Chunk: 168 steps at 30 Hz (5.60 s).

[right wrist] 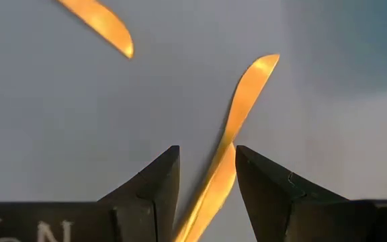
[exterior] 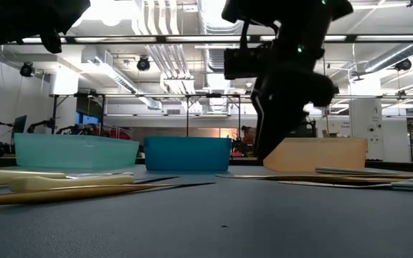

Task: Sort silverware by color (type)
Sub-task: Put the gold table knife into the blue bin

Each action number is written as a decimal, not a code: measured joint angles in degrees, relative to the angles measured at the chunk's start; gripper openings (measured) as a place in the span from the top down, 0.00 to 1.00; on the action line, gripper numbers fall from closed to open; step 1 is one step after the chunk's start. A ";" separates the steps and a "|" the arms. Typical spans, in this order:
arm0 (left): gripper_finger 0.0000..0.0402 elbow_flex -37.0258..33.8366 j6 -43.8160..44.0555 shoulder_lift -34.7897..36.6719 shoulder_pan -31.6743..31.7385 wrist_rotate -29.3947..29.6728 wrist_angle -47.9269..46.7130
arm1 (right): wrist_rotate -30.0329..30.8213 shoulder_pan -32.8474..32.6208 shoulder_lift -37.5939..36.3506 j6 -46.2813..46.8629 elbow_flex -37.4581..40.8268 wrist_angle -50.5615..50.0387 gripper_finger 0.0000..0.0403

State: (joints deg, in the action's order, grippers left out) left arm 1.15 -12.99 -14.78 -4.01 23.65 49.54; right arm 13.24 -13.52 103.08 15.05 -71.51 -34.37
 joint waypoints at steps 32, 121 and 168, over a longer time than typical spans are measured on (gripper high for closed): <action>1.00 0.00 -1.31 -0.51 0.02 4.40 -1.25 | 3.37 0.04 -2.50 8.55 14.14 18.18 0.66; 1.00 0.00 -1.31 -0.51 0.02 4.41 -1.18 | -4.73 19.59 -2.85 0.59 -4.12 44.29 0.98; 1.00 0.02 -8.58 -0.51 0.02 4.54 6.25 | -45.37 50.27 -2.81 3.34 -11.01 32.35 0.98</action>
State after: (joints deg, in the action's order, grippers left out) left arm 1.17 -21.57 -15.29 -3.99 28.18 55.79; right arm -32.13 36.75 100.27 18.39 -82.52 -2.02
